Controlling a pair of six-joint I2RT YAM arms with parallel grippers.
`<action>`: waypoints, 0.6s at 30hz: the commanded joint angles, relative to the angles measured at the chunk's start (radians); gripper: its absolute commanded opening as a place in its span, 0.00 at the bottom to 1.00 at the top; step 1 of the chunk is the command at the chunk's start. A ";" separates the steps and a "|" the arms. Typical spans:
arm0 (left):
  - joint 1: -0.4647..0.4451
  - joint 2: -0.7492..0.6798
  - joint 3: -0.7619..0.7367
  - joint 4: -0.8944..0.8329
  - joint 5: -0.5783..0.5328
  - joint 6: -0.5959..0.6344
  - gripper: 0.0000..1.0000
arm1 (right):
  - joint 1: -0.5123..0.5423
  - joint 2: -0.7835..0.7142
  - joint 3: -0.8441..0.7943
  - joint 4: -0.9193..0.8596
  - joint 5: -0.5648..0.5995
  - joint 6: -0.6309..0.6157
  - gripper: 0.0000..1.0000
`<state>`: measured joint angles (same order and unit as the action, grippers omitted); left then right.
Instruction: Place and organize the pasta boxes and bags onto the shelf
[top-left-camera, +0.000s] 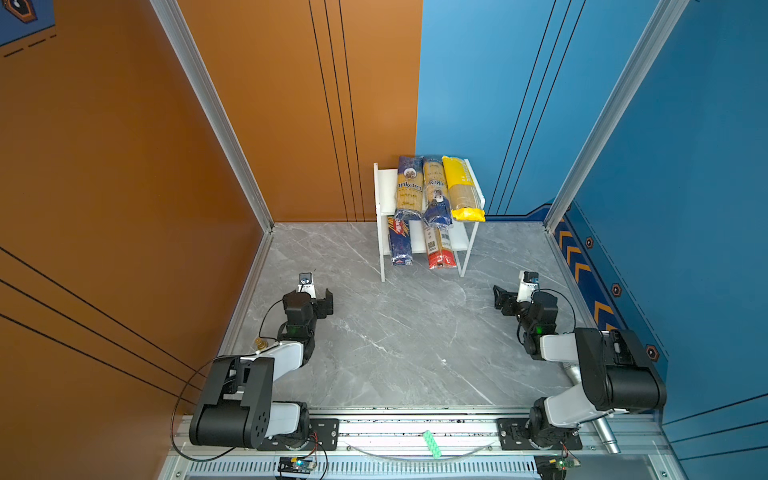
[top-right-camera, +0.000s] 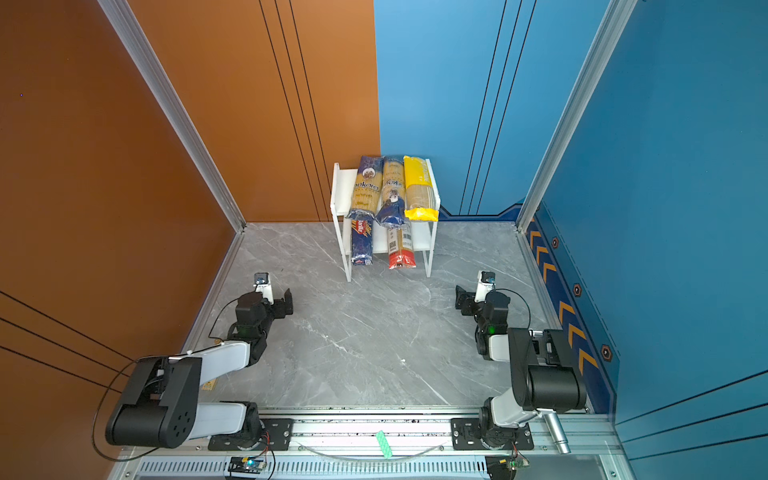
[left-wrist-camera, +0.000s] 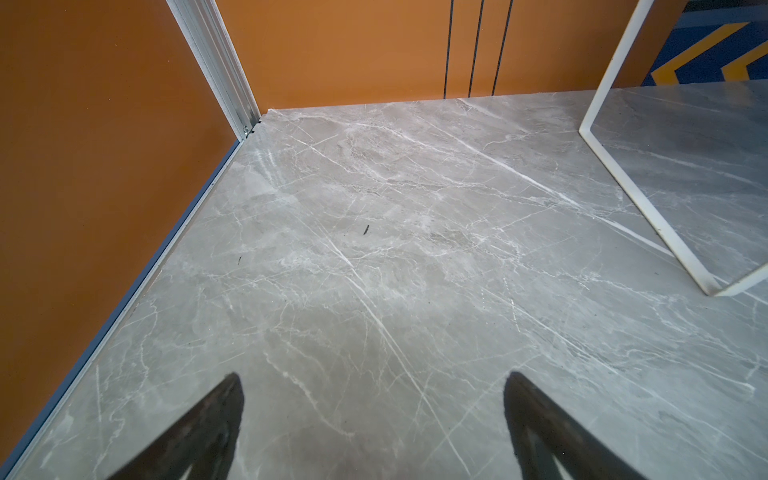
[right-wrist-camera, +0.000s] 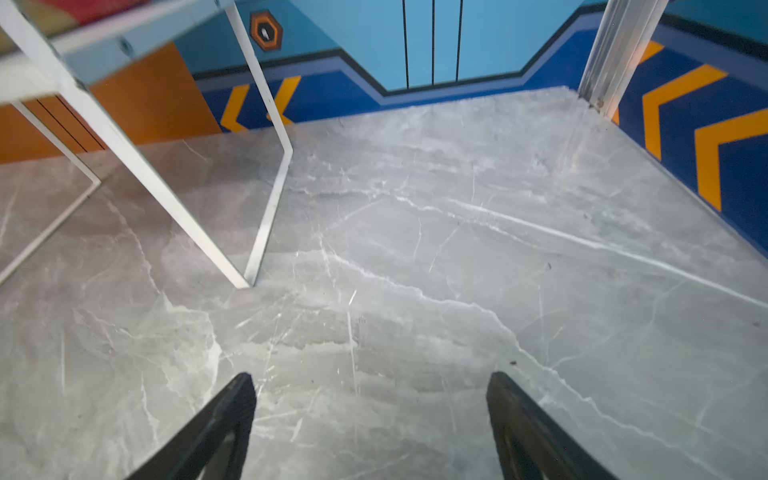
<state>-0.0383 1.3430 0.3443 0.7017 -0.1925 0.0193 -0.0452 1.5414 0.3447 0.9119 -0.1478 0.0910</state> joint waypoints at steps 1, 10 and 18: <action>0.001 0.007 0.018 0.023 0.002 0.014 0.98 | 0.019 0.015 -0.001 0.076 0.062 -0.029 0.86; 0.000 0.046 0.059 -0.001 -0.039 0.010 0.98 | 0.031 0.008 0.017 0.023 0.083 -0.042 0.92; -0.003 0.059 0.077 -0.021 -0.028 0.014 0.98 | 0.033 0.009 0.018 0.022 0.083 -0.042 0.94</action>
<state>-0.0387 1.3899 0.3973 0.7006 -0.2089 0.0196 -0.0189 1.5440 0.3470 0.9276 -0.0811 0.0654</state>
